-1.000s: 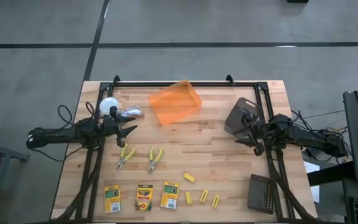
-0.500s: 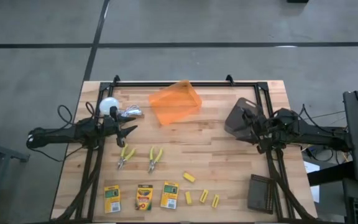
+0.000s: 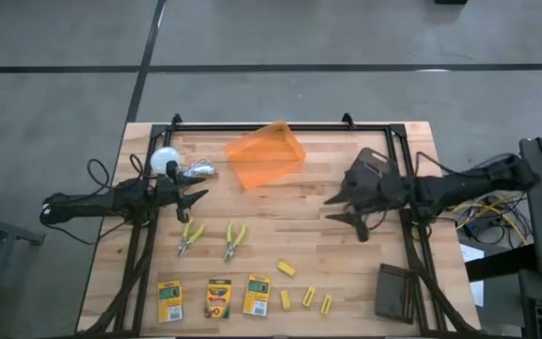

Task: Pick & Place School Supplies
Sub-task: Put the yellow eraser into the black basket

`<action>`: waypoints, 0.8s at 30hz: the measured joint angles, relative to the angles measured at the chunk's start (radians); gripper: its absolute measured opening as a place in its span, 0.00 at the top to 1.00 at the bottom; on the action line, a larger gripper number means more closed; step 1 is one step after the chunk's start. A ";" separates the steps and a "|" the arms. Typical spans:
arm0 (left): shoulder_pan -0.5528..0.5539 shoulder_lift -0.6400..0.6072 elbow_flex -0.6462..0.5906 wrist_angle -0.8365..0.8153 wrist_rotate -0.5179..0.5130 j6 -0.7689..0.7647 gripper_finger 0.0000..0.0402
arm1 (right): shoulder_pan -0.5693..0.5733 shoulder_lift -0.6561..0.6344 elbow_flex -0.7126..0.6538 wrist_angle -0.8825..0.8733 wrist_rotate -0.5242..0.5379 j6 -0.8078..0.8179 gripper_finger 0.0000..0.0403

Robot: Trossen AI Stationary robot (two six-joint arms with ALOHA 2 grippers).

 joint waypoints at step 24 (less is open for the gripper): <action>0.000 0.000 0.000 0.000 0.000 0.000 0.55 | 0.333 0.473 0.135 -0.003 0.516 0.530 0.56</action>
